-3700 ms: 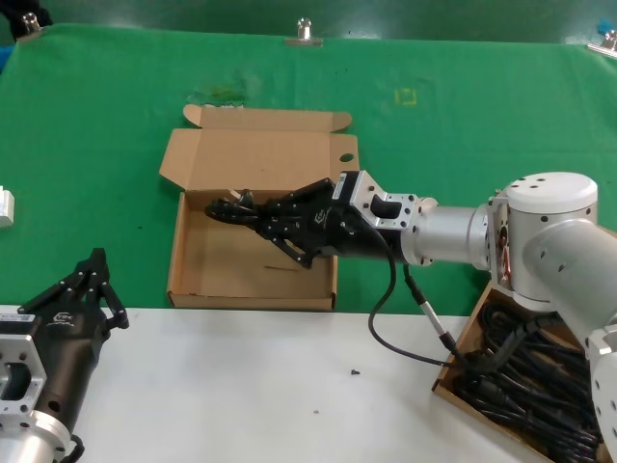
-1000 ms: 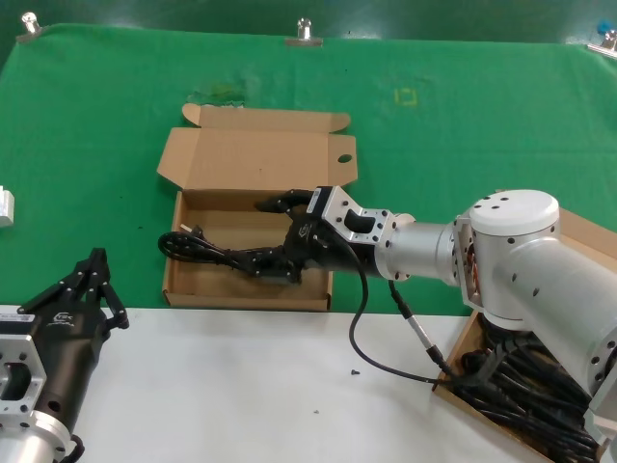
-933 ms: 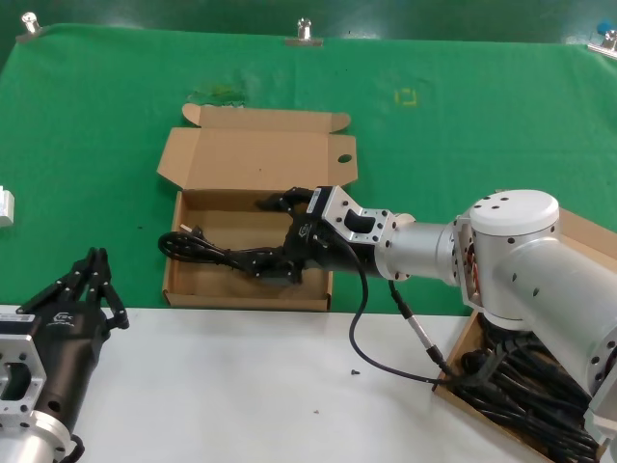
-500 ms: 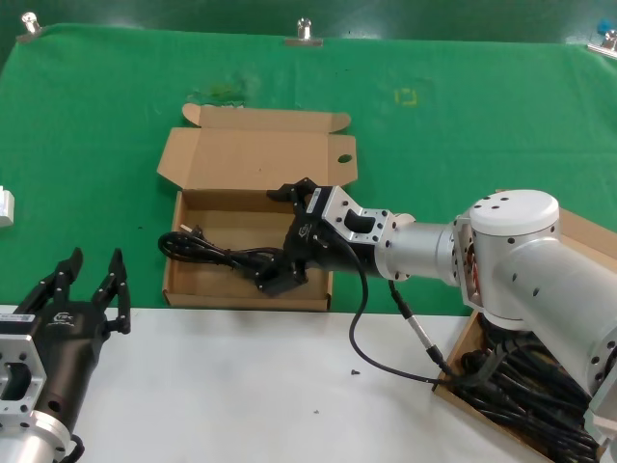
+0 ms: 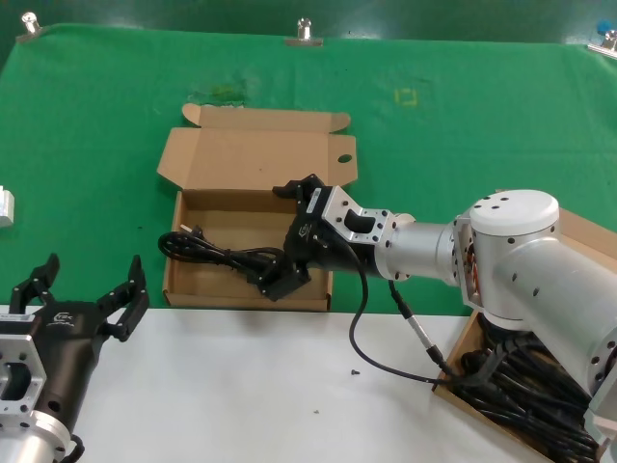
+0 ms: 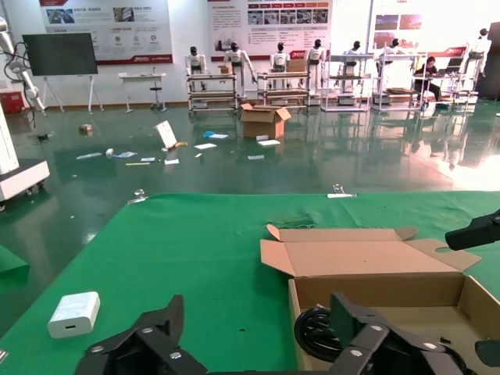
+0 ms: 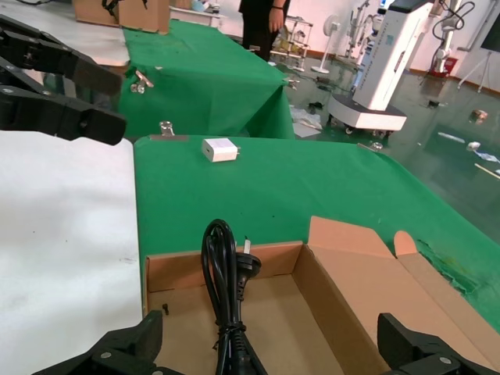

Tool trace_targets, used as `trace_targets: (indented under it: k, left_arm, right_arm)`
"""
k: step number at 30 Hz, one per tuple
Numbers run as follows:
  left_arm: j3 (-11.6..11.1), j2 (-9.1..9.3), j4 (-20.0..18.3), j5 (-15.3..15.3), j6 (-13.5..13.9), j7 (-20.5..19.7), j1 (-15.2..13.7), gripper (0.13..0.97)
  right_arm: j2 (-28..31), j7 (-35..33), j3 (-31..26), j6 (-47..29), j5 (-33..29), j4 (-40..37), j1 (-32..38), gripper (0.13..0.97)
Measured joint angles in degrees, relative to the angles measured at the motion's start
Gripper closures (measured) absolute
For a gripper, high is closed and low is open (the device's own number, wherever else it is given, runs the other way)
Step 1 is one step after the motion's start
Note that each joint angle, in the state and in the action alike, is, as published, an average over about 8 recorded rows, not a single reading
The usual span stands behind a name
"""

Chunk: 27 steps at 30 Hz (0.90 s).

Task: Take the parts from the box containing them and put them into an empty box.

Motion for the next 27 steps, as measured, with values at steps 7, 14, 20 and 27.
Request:
trace_targets:
  k: [7,14,20,27]
  left_arm:
    - [0.0,0.0,0.0,0.0,0.0,0.0,0.0,0.367]
    - [0.0,0.0,0.0,0.0,0.0,0.0,0.0,0.313]
    - [0.0,0.0,0.0,0.0,0.0,0.0,0.0,0.224]
    - [0.0,0.0,0.0,0.0,0.0,0.0,0.0,0.156]
  right_arm:
    - [0.0,0.0,0.0,0.0,0.0,0.0,0.0,0.136]
    - [0.0,0.0,0.0,0.0,0.0,0.0,0.0,0.129]
    - [0.37,0.77,1.42,0.9,-0.88,1.81,-1.49,0.129]
    - [1.62,3.45,6.21,3.92,-3.84,7.89,-6.53,0.129]
